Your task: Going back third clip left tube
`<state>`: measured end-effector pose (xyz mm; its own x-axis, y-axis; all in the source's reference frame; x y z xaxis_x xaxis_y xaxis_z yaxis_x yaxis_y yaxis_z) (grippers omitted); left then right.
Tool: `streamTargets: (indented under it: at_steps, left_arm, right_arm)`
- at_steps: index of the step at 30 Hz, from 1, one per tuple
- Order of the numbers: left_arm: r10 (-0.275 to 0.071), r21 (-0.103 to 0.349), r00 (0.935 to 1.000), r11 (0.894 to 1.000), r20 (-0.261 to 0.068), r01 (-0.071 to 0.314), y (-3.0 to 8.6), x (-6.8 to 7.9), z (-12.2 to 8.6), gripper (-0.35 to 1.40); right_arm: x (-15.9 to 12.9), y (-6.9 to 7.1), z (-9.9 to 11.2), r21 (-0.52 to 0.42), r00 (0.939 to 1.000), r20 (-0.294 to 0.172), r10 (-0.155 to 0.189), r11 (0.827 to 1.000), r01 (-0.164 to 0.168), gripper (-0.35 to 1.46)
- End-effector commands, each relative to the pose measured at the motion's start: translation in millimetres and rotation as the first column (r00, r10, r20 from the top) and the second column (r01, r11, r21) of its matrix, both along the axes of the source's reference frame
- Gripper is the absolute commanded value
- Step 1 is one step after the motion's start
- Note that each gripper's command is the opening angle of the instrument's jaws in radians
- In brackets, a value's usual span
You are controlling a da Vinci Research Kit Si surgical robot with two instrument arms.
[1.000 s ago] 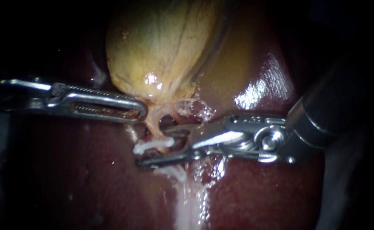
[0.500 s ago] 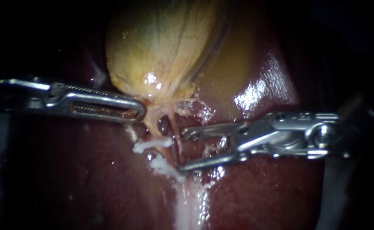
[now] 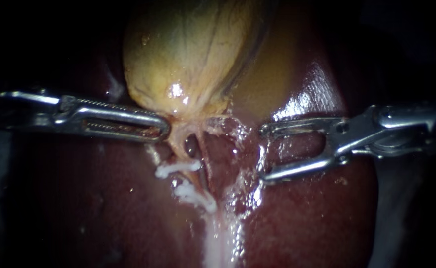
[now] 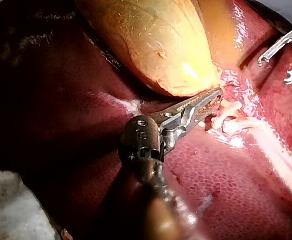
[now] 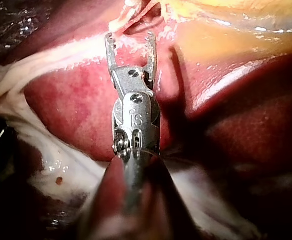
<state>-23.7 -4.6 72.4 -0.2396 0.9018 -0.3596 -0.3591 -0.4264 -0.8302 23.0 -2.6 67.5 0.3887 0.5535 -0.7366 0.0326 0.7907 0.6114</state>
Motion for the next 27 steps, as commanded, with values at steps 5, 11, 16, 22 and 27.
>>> streamTargets:
  at_steps: [5, 11, 16, 22, 27]
  left_arm:
    - [-0.004, -0.007, 1.0, 1.0, -0.005, 0.004, 0.1, -1.0, 1.8, -0.35]
    - [-0.012, -0.016, 0.9999, 1.0, -0.012, 0.012, 0.1, -2.6, 3.8, -0.35]
    - [-0.004, -0.015, 0.9999, 1.0, -0.011, 0.004, 0.0, -3.6, 5.0, -0.35]
    - [-0.004, -0.015, 0.9999, 1.0, -0.011, 0.003, 0.0, -3.5, 5.0, -0.35]
    - [-0.003, -0.015, 0.9999, 1.0, -0.01, 0.003, 0.0, -3.5, 4.9, -0.35]
  right_arm:
    - [-0.1, -0.2, -0.1, 0.0, 1.0, -0.001, -0.001, 1.0, 0.001, 0.49]
    - [-0.1, -0.3, -0.1, 0.0, 1.0, -0.001, -0.001, 1.0, 0.001, 0.49]
    - [-0.1, -0.4, -0.2, 0.0, 1.0, -0.001, -0.002, 1.0, 0.002, 0.49]
    - [-0.1, -0.3, -0.3, 0.0, 1.0, -0.001, -0.002, 1.0, 0.002, 0.49]
    - [-0.1, -0.4, -0.4, 0.0, 1.0, -0.002, -0.002, 1.0, 0.002, 0.49]
